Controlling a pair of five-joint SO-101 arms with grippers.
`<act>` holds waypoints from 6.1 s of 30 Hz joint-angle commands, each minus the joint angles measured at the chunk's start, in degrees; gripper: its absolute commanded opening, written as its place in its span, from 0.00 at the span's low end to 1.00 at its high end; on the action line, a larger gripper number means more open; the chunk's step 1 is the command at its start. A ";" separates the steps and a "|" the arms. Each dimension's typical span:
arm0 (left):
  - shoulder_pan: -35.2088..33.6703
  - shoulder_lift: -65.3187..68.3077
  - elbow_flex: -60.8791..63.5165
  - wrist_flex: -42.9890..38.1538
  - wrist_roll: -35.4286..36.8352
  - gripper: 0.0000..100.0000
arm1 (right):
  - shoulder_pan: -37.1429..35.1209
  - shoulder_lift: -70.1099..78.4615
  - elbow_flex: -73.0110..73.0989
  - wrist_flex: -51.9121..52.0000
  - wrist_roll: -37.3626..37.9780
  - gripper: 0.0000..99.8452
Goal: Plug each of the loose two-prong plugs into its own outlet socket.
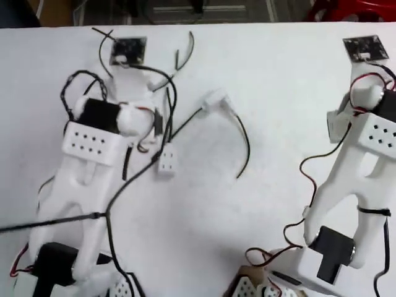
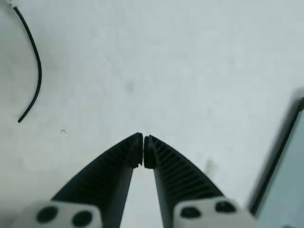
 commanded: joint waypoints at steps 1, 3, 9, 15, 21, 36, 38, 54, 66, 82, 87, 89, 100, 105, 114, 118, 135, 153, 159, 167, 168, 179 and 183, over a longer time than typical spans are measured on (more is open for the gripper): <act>4.09 -0.04 3.52 0.44 0.35 0.02 | 2.33 -1.80 2.64 -3.47 0.18 0.02; 4.97 0.04 6.15 0.62 0.35 0.02 | 3.21 -1.80 4.75 -4.79 0.53 0.02; 6.37 0.48 8.97 -3.43 5.63 0.02 | 5.14 -1.80 9.58 -7.43 0.62 0.02; 7.69 0.57 11.16 -7.38 17.67 0.02 | 5.14 -1.80 10.81 -7.60 0.35 0.02; 7.96 9.45 10.29 -7.82 21.63 0.02 | 5.49 -1.80 11.69 -7.25 0.35 0.02; 7.69 17.45 4.84 -6.42 10.64 0.02 | 5.67 -1.89 13.10 -7.16 0.18 0.02; 7.69 17.63 4.92 -6.51 10.64 0.02 | 5.67 -1.89 13.36 -7.16 0.18 0.02; 6.02 17.71 8.62 -12.57 3.25 0.02 | 5.67 -1.89 16.70 -7.43 0.44 0.02; 6.37 17.54 8.09 -7.38 8.62 0.02 | 5.67 -1.89 16.70 -7.25 0.53 0.02; 6.99 24.66 8.00 -9.49 8.62 0.02 | 5.76 -1.89 16.97 -7.25 0.53 0.02; 6.73 26.15 2.90 -2.46 8.62 0.02 | 5.76 -1.89 18.90 -7.60 0.62 0.02; 6.73 26.33 1.76 -0.62 8.44 0.02 | 5.76 -1.89 19.16 -7.69 0.62 0.02; 6.64 32.13 2.37 -4.31 5.54 0.02 | 5.76 -1.89 19.16 -7.34 0.62 0.02; 6.20 33.01 0.88 -4.13 5.36 0.04 | 6.73 -4.18 19.25 -7.43 0.62 0.02; 1.45 33.45 -8.79 7.21 5.54 0.38 | 7.16 -14.02 22.59 -7.69 0.62 0.02; 0.75 33.63 -8.97 7.82 5.63 0.46 | 5.93 -17.19 27.60 -10.07 0.62 0.02; 0.75 48.13 -22.24 11.96 5.27 0.08 | 6.02 -25.36 32.70 -12.35 0.70 0.02; -6.99 49.01 -54.07 1.58 0.26 0.08 | 8.22 -25.36 32.62 -14.64 0.70 0.02; -8.84 56.13 -54.59 -8.18 -6.24 0.08 | 10.33 -24.92 32.70 -15.25 0.70 0.02; -8.66 63.78 -54.68 -8.18 -6.95 0.17 | 10.42 -24.92 32.79 -15.25 0.70 0.02; -8.84 64.22 -54.68 -7.38 -6.95 0.22 | 10.42 -24.92 32.79 -15.25 0.70 0.02; -13.85 64.13 -57.05 -2.29 -6.51 0.41 | 10.33 -24.92 32.88 -15.25 0.62 0.02; -15.96 64.04 -66.90 3.16 -6.51 0.36 | 9.89 -24.92 32.88 -15.25 0.18 0.02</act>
